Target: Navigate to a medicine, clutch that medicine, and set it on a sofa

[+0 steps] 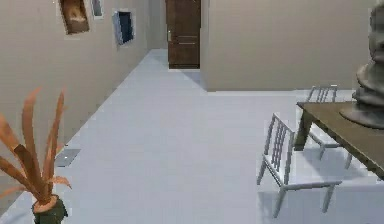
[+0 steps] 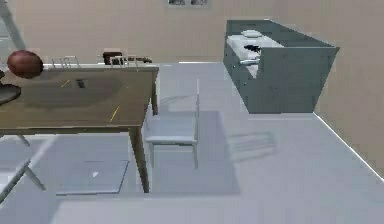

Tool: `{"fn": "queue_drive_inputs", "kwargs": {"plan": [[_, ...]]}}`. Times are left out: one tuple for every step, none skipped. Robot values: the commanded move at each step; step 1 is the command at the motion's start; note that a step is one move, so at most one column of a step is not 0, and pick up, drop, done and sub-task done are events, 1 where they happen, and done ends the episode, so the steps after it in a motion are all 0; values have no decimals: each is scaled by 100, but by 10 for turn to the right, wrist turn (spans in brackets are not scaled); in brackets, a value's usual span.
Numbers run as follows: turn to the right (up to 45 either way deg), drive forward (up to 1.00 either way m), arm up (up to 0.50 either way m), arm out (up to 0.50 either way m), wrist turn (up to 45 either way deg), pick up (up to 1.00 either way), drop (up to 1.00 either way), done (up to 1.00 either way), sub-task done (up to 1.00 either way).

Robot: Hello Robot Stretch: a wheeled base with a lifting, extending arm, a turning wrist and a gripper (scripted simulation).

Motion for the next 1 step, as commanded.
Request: {"fn": "queue_drive_inputs", "kwargs": {"plan": [[-90,0,0,0,0,0,0,0,0]]}}
